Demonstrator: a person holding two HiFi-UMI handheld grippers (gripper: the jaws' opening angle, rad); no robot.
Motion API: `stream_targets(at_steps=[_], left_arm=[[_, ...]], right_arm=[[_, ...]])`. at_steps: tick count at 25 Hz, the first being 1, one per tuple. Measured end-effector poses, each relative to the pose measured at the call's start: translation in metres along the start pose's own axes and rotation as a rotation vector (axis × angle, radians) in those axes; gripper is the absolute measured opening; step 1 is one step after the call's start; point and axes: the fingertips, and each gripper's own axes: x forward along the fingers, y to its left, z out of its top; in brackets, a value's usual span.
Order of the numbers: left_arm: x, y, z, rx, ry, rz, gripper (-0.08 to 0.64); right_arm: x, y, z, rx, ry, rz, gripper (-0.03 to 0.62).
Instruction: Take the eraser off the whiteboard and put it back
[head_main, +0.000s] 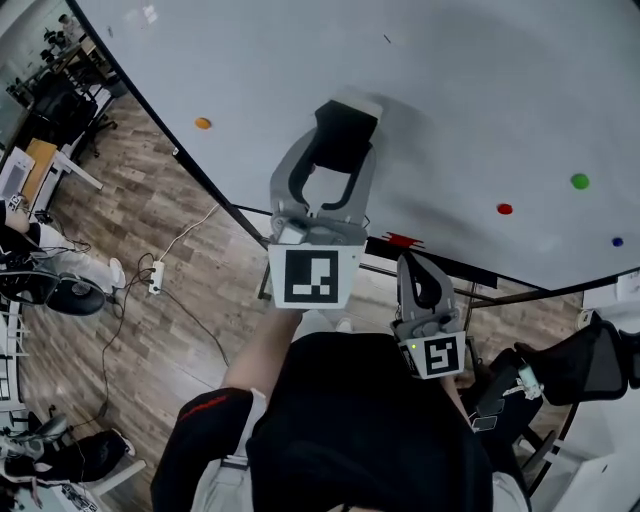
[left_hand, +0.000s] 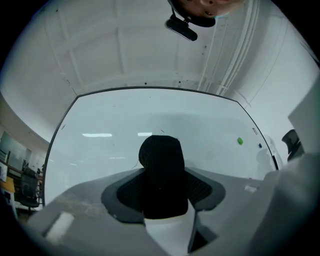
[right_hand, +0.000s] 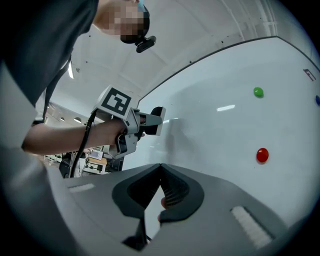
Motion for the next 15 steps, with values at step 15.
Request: stream_targets(at_steps=[15], left_arm=[[0.033, -0.006, -0.001, -0.001, 0.014, 0.037, 0.232]], right_arm=[[-0.001, -0.021, 0.001, 0.002, -0.021, -0.028, 0.003]])
